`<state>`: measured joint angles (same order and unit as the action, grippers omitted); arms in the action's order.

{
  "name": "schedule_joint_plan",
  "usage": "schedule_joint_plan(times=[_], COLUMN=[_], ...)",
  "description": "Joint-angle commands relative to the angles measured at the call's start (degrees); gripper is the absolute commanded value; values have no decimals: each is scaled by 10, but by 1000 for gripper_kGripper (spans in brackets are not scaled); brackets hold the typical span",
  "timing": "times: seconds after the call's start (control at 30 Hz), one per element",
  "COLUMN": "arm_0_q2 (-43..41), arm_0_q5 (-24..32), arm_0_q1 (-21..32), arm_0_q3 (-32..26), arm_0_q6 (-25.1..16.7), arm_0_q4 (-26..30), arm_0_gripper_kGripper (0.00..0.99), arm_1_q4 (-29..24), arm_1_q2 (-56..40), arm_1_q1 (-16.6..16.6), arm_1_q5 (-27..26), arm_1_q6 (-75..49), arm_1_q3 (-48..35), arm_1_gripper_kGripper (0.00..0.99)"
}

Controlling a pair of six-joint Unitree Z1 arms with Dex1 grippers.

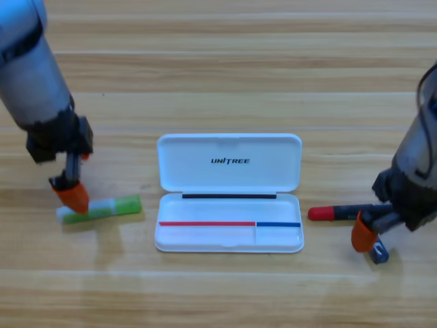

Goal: Clean up eraser and pencils

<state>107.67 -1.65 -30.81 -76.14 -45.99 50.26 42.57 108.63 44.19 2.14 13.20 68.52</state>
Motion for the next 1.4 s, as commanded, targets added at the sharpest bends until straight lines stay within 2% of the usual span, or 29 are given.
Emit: schedule_joint_plan(times=[0.03,0.2,0.53,0.63,0.73,0.83,0.87,1.03,1.13,1.23,1.4], arm_0_q2=[47,55,59,62,69,72,73,76,75,73,74], arm_0_q5=[9,17,23,22,19,18,18,17,17,16,12], arm_0_q1=[7,7,7,7,7,8,8,8,9,12,15], arm_0_q3=[44,57,84,87,88,87,87,92,97,104,117], arm_0_q6=[6,5,5,5,4,4,4,4,3,1,-2], arm_0_q4=[-39,-57,-100,-109,-114,-117,-117,-121,-126,-134,-154], arm_0_gripper_kGripper=[928,891,861,861,861,861,859,848,848,848,850], arm_1_q4=[8,11,23,23,23,23,23,41,70,116,161], arm_1_q2=[66,84,105,109,111,111,111,75,18,-25,-13], arm_1_q1=[-24,-24,-24,-24,-24,-24,-24,-24,-24,-7,15], arm_1_q5=[-13,-14,-49,-50,-53,-54,-54,-53,-53,-55,-55], arm_1_q6=[8,8,4,-6,-16,-31,-38,-82,-200,-322,-419], arm_1_q3=[-1,3,10,10,10,8,7,12,21,43,116], arm_1_gripper_kGripper=[923,922,776,597,353,52,0,0,0,0,0])
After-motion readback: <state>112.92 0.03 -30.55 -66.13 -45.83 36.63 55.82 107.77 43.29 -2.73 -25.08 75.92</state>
